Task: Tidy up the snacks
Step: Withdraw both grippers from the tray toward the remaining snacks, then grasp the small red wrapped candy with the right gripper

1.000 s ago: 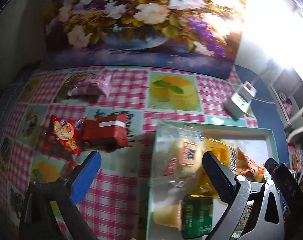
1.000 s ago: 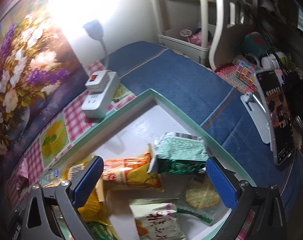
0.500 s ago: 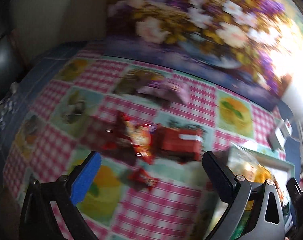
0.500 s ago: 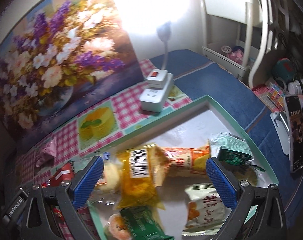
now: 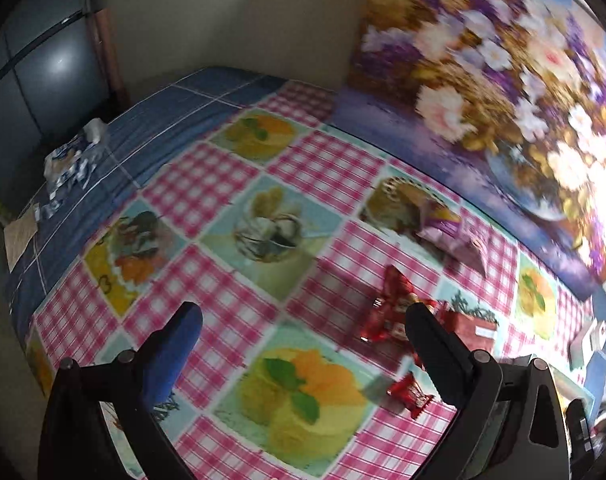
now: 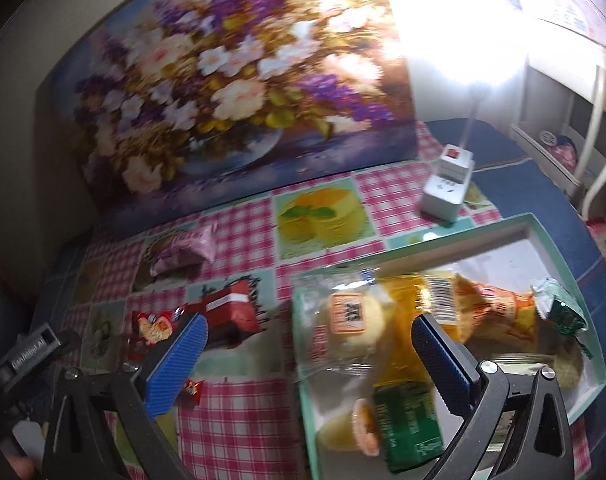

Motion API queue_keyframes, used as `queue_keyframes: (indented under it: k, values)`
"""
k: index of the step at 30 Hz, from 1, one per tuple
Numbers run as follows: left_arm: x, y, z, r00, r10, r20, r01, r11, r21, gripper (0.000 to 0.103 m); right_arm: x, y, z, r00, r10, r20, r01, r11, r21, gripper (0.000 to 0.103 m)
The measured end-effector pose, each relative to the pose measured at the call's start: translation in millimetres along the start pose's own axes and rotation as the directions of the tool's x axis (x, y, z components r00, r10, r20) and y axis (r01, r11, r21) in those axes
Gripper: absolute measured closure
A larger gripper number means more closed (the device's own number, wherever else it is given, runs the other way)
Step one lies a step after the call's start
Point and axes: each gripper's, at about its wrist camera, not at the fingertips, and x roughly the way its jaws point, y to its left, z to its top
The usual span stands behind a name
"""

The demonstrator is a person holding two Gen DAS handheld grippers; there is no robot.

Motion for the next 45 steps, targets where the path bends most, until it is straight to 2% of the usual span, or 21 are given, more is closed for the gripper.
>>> queue_keyframes:
  k: [8,13,19,25,29,31,35,43,45]
  values:
    - [11.2,29.4,5.9,0.999,-0.014,-0.035,0.011,0.996,-0.084,0.002,25.4,41.8,-18.0,0.993,0.071,-0.094,-0.08,0.993,-0.091,0.0]
    - [35.4,23.0,-1.0,0.995,0.018,-0.1,-0.02,1.0,-0.01,0.002,42.7,62.5,-32.5,0.985,0.082,-0.149,-0.104,0.984,-0.146,0.0]
    - [72.6,14.0,-17.9,0.977,0.077,-0.197,-0.065,0.996,0.066,0.002,63.7,77.5,-46.6,0.977,0.068,-0.202,-0.108,0.975,-0.196,0.0]
    - [89.7,19.1,-24.3,0.964,0.135,-0.227,-0.121,0.99,0.073,0.002,80.1,91.7,-59.9,0.969,0.05,-0.243,-0.114,0.959,-0.258,0.0]
    - [93.4,29.1,-23.2,0.963,0.125,-0.237,-0.122,0.992,0.029,0.002,88.1,97.8,-68.3,0.965,0.038,-0.259,-0.114,0.952,-0.285,0.002]
    - [93.9,31.5,-23.3,0.964,0.118,-0.24,-0.118,0.993,0.016,0.002,90.0,101.4,-72.1,0.966,0.038,-0.257,-0.118,0.946,-0.303,0.014]
    - [94.1,30.5,-24.9,0.965,0.107,-0.241,-0.11,0.994,0.0,0.002,91.1,108.0,-76.6,0.971,0.021,-0.238,-0.104,0.934,-0.342,0.02]
    - [92.7,41.6,-19.5,0.967,0.087,-0.237,-0.096,0.995,-0.025,0.002,88.6,104.7,-73.0,0.979,0.011,-0.204,-0.082,0.935,-0.344,0.054]
    - [91.7,41.4,-18.6,0.968,0.083,-0.235,-0.091,0.995,-0.026,0.002,88.6,101.5,-71.5,0.979,0.02,-0.201,-0.088,0.938,-0.334,0.059]
